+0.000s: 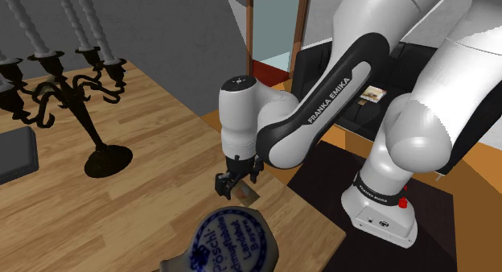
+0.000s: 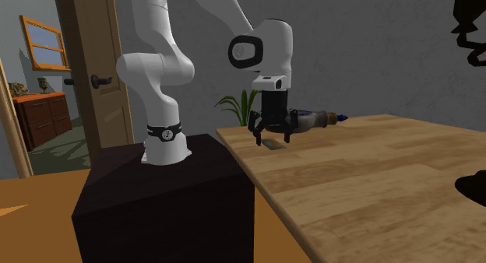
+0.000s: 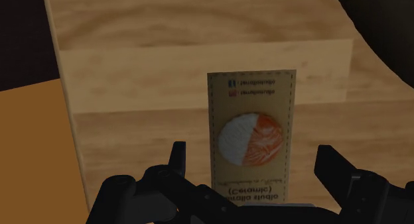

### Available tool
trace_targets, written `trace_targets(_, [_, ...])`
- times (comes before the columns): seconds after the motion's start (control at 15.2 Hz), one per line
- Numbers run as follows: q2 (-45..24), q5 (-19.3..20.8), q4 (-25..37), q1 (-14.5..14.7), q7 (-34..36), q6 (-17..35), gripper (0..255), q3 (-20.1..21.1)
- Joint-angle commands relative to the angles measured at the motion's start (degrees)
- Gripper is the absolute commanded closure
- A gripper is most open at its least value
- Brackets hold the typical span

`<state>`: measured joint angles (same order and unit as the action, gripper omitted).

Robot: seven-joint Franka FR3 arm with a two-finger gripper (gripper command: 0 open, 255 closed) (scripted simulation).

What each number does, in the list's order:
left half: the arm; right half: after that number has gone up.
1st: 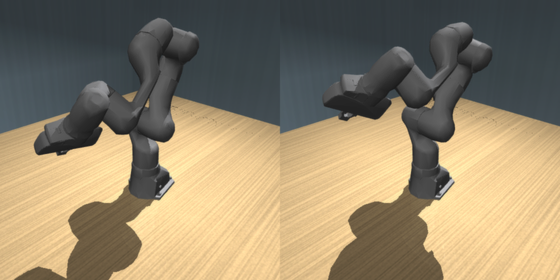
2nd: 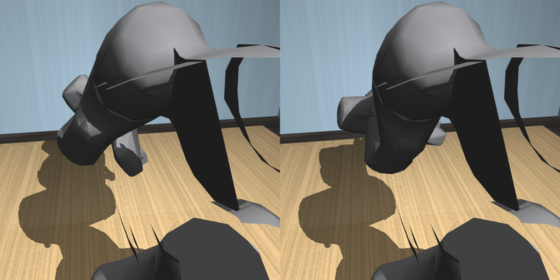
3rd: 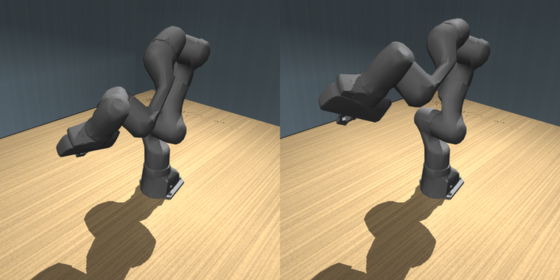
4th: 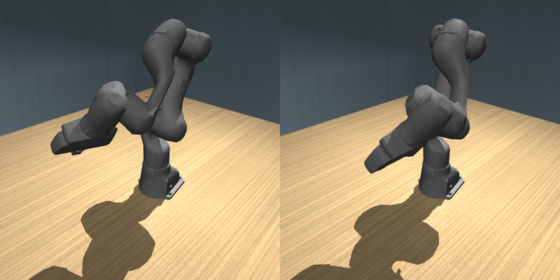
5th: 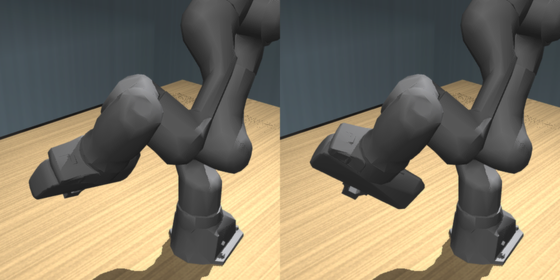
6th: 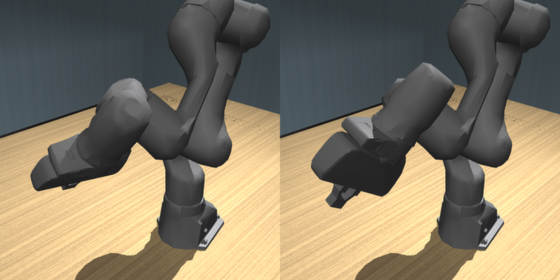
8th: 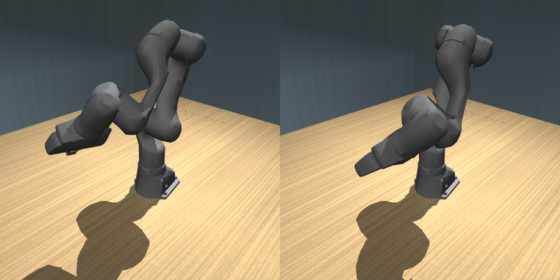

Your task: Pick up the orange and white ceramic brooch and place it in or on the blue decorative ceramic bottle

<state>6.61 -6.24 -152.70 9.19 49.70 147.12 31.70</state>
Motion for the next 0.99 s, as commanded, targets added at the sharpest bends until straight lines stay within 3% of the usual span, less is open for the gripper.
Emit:
trace_targets(0.0, [-0.05, 0.03, -0.01, -0.01, 0.03, 0.06, 0, 0.01])
trace_targets(0.13, [-0.04, 0.03, -0.01, 0.00, 0.02, 0.04, 0, 0.01])
trace_targets(0.2, [-0.04, 0.03, -0.01, 0.00, 0.02, 0.04, 255, 0.01])
trace_targets(0.73, [-0.02, -0.03, -0.22, 0.01, -0.03, 0.25, 255, 0.00])
trace_targets(0.92, [1.77, -1.26, 0.31, 0.40, -0.92, -1.91, 255, -0.30])
